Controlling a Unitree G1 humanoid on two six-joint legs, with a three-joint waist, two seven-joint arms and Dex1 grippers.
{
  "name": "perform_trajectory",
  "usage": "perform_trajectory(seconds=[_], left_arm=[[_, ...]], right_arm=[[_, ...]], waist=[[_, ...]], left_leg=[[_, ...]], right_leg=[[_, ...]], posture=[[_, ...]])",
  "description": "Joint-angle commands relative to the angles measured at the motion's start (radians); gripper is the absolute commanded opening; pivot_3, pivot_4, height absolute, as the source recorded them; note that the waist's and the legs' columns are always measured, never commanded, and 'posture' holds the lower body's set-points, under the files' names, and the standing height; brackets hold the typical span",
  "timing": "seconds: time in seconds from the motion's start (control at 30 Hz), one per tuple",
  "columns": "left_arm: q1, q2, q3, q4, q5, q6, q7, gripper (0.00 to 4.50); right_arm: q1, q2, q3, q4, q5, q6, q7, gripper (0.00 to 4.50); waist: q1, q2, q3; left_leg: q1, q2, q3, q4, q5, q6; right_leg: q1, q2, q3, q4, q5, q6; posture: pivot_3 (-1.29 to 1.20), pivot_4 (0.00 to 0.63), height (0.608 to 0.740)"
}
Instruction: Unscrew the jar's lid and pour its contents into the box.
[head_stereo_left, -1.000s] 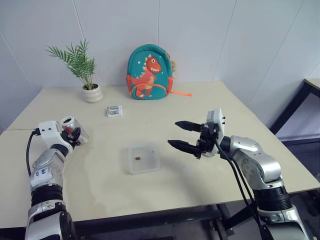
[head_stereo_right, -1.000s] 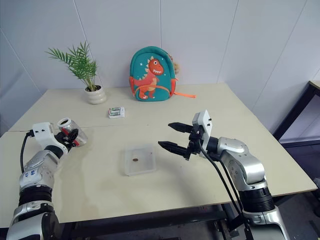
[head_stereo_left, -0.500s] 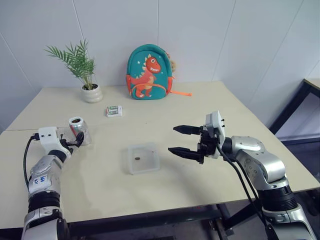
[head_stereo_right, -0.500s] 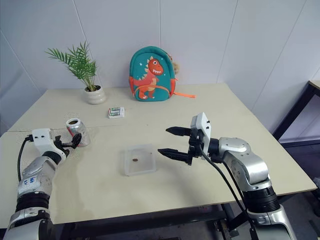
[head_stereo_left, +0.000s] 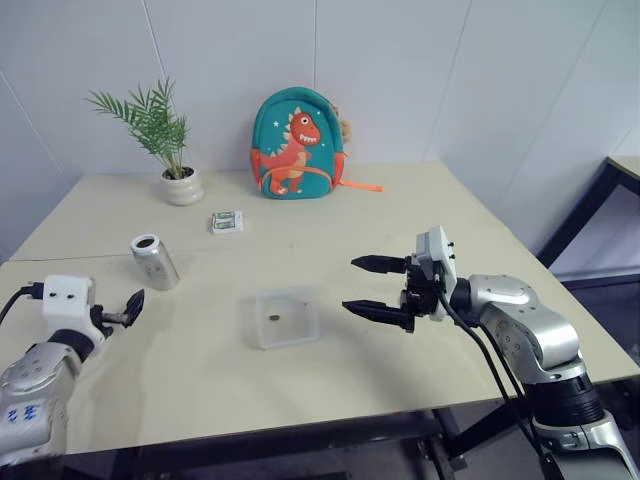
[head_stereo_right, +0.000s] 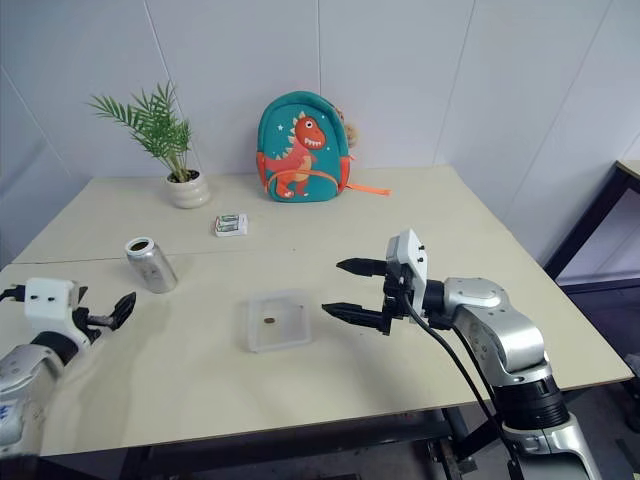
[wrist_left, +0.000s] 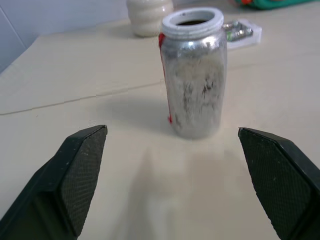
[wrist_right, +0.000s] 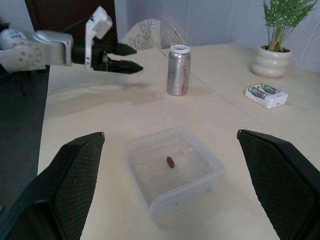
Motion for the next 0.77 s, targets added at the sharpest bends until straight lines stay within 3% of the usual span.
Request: perform_trajectory(seconds=[0.03, 0.13, 0.37, 0.53, 0.77], left_arm=[[0.051, 0.065, 0.049, -0.118, -0.067, -0.036, -0.141, 4.49], [0.089, 0.131, 0.048, -0.161, -0.139, -0.067, -0.328, 4.49], [0.114, 0.248, -0.005, -0.137, -0.172, -0.171, -0.629, 4.49], [0.080, 0.258, -0.037, -0.109, -0.151, -0.219, -0.680, 4.49], [0.167, 0.235, -0.033, -0.169, -0.157, -0.211, -0.688, 4.49]], right_arm=[[0.009, -0.049, -0.024, -0.017, -0.024, -0.064, 0.052, 4.50], [0.026, -0.091, -0.008, 0.012, -0.057, -0.121, 0.113, 4.50], [0.040, -0.141, -0.007, 0.059, -0.104, -0.214, 0.197, 4.50], [0.068, -0.168, -0.033, 0.046, -0.096, -0.227, 0.214, 4.50], [0.103, -0.165, -0.057, 0.002, -0.084, -0.207, 0.163, 4.50]], waist=[[0.002, 0.000, 0.000], [0.003, -0.001, -0.001], [-0.007, -0.001, -0.001], [-0.006, -0.001, -0.001], [-0.009, -0.002, -0.001]], left_leg=[[0.000, 0.000, 0.001, 0.000, 0.000, 0.000], [0.000, 0.000, 0.001, 0.000, 0.000, 0.000], [0.001, 0.001, 0.007, -0.002, 0.000, 0.001], [0.000, 0.002, 0.007, -0.004, 0.000, 0.001], [0.000, 0.002, 0.009, -0.005, -0.001, 0.002]], right_leg=[[0.000, 0.000, 0.000, -0.001, -0.001, -0.002], [0.001, -0.001, 0.000, -0.004, -0.008, -0.015], [0.000, -0.002, 0.002, -0.008, -0.007, -0.018], [-0.002, -0.001, 0.002, -0.006, -0.008, -0.019], [-0.004, -0.001, 0.004, -0.004, -0.008, -0.018]], posture=[[0.00, 0.150, 0.740], [0.00, 0.150, 0.740], [0.00, 0.150, 0.740], [0.00, 0.150, 0.740], [0.00, 0.150, 0.740]])
